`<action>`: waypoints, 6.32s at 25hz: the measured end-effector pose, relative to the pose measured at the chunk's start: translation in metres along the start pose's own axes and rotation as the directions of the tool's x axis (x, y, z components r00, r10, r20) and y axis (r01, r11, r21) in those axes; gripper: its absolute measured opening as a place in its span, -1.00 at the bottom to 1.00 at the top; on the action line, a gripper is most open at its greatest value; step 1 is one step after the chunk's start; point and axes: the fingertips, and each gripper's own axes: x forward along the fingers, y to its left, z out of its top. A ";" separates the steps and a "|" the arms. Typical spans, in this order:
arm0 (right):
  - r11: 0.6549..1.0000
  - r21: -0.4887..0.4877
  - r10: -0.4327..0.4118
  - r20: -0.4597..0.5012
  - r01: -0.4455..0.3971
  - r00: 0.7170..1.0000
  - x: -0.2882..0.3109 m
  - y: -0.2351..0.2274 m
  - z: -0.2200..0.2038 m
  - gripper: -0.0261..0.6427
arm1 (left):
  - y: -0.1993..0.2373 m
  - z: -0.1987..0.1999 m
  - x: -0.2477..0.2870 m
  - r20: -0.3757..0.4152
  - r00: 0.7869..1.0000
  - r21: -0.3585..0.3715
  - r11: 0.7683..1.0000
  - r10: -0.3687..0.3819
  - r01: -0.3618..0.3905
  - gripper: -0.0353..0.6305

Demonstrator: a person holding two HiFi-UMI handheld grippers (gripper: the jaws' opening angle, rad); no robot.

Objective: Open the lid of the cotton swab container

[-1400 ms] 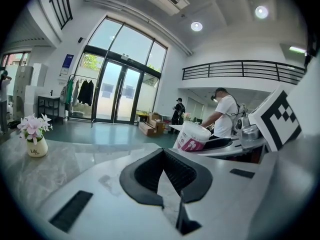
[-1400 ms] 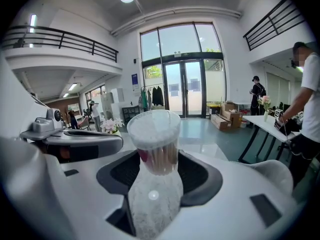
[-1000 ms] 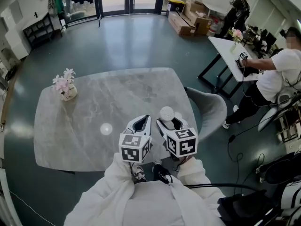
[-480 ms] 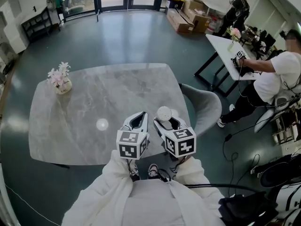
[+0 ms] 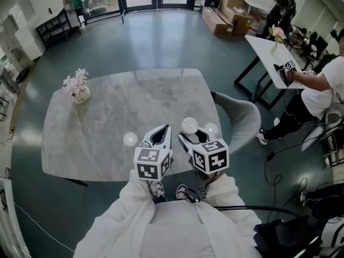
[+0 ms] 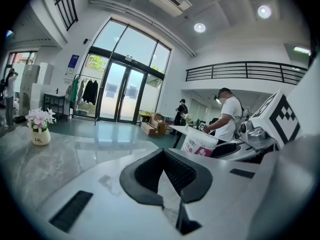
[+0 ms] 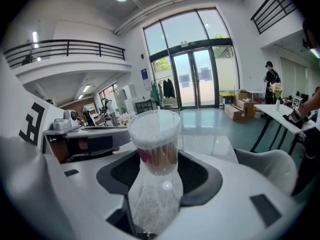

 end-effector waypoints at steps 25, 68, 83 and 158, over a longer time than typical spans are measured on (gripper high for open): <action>0.992 -0.080 0.095 -0.093 -0.102 0.991 -0.002 -0.016 -0.012 -0.06 | -0.046 0.006 0.007 0.003 0.985 0.082 0.982 -0.173 0.172 -0.40; 0.910 -0.313 0.220 -0.192 -0.272 0.956 -0.004 0.016 -0.021 -0.07 | -0.072 0.008 0.001 -0.164 0.883 0.142 0.875 -0.440 0.462 -0.18; 0.934 -0.222 0.235 -0.211 -0.281 0.949 -0.007 0.010 -0.024 -0.08 | -0.070 0.016 -0.008 -0.135 0.879 0.210 0.854 -0.458 0.477 -0.18; 0.868 -0.258 0.369 -0.237 -0.425 0.899 -0.013 0.041 -0.021 -0.08 | -0.045 0.063 -0.004 -0.054 0.856 0.232 0.827 -0.514 0.512 -0.62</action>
